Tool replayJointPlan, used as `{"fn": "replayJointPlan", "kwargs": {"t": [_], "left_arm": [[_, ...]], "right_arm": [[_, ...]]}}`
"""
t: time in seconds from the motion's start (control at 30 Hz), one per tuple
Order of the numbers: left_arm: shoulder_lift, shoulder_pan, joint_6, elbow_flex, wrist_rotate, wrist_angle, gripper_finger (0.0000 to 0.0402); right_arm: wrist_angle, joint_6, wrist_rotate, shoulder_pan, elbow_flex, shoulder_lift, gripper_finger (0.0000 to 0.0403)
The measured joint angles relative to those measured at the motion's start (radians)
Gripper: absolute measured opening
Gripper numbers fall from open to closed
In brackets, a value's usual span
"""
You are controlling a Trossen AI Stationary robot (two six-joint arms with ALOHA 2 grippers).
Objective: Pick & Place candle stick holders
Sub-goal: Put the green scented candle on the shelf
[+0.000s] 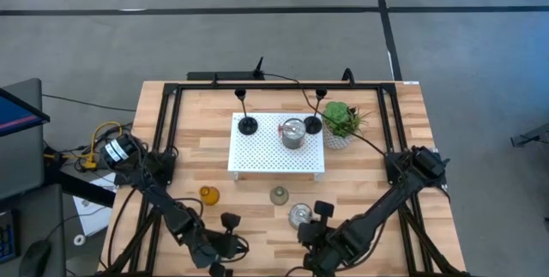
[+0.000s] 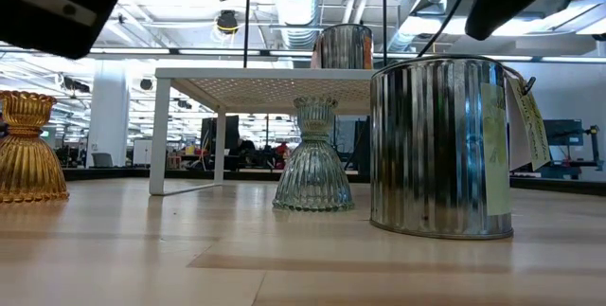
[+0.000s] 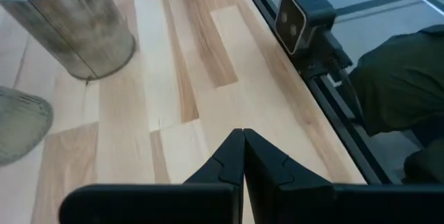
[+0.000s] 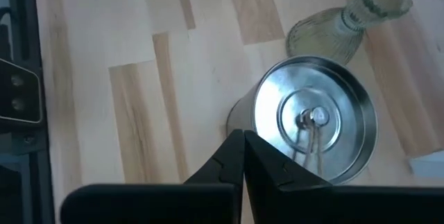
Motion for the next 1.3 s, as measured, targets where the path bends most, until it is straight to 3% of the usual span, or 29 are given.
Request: {"fn": "replayJointPlan", "kwargs": {"t": [0.13,0.47,0.67,1.03,1.3], "left_arm": [[0.000,-0.005,-0.001,-0.004,0.001,0.020,0.0005],[0.000,-0.006,-0.001,-0.005,0.023,0.023,0.0005],[0.000,-0.006,-0.001,-0.005,0.025,0.031,0.0005],[0.000,-0.006,-0.009,-0.005,0.025,0.031,0.0005],[0.000,-0.006,-0.009,-0.008,0.024,0.042,0.0005]], "right_arm": [[0.000,-0.053,0.005,-0.001,0.000,0.001,0.0020],[-0.004,-0.066,-0.014,-0.019,0.000,0.005,0.0128],[-0.006,-0.088,-0.018,-0.032,0.000,0.005,0.0166],[0.002,-0.081,-0.056,-0.040,0.003,0.042,0.0146],[0.021,-0.084,-0.015,-0.037,0.005,0.063,0.0111]]}}
